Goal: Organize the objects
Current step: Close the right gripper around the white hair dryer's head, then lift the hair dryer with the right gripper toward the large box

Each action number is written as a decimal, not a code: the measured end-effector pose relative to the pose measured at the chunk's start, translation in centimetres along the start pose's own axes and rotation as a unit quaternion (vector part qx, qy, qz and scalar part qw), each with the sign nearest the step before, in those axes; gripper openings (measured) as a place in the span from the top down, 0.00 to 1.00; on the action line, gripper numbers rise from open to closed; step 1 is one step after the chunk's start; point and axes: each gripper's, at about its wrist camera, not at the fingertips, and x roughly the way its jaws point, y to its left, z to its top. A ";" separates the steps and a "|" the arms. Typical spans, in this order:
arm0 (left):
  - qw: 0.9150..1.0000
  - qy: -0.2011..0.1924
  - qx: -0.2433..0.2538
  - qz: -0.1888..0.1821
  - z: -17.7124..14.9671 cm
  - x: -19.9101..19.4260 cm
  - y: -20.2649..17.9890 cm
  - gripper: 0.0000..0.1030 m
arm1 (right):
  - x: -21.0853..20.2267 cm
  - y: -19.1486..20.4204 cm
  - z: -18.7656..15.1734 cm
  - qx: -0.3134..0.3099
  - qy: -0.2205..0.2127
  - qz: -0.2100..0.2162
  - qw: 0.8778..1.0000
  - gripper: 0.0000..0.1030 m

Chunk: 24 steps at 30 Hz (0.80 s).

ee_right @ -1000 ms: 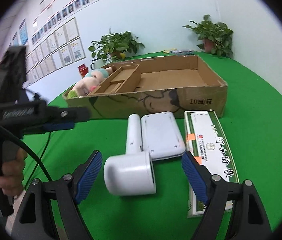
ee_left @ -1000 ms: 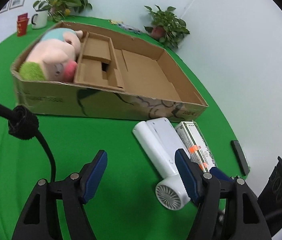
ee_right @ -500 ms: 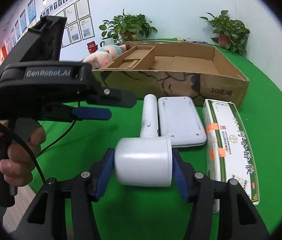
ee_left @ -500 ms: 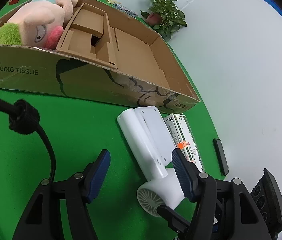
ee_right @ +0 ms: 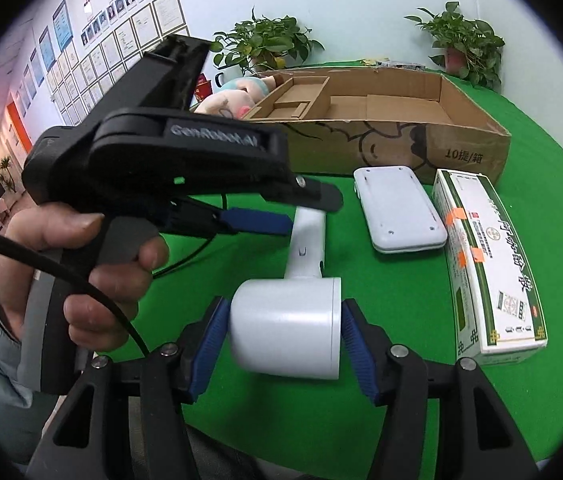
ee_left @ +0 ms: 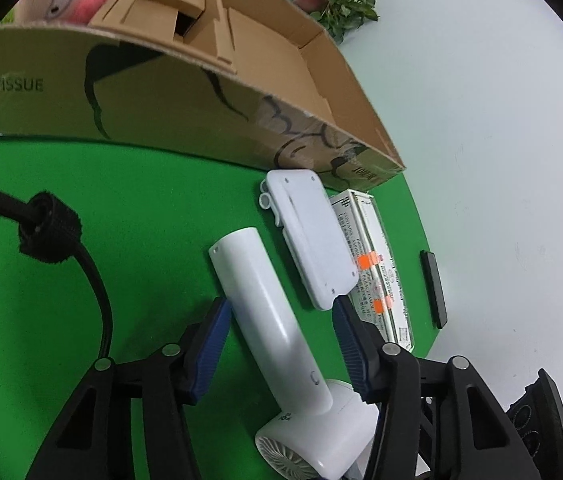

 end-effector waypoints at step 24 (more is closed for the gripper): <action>0.999 -0.025 0.021 0.023 0.3 -1.3 -1.9 0.71 | 0.0 0.5 -0.1 0.002 -0.008 -0.022 1.000 0.45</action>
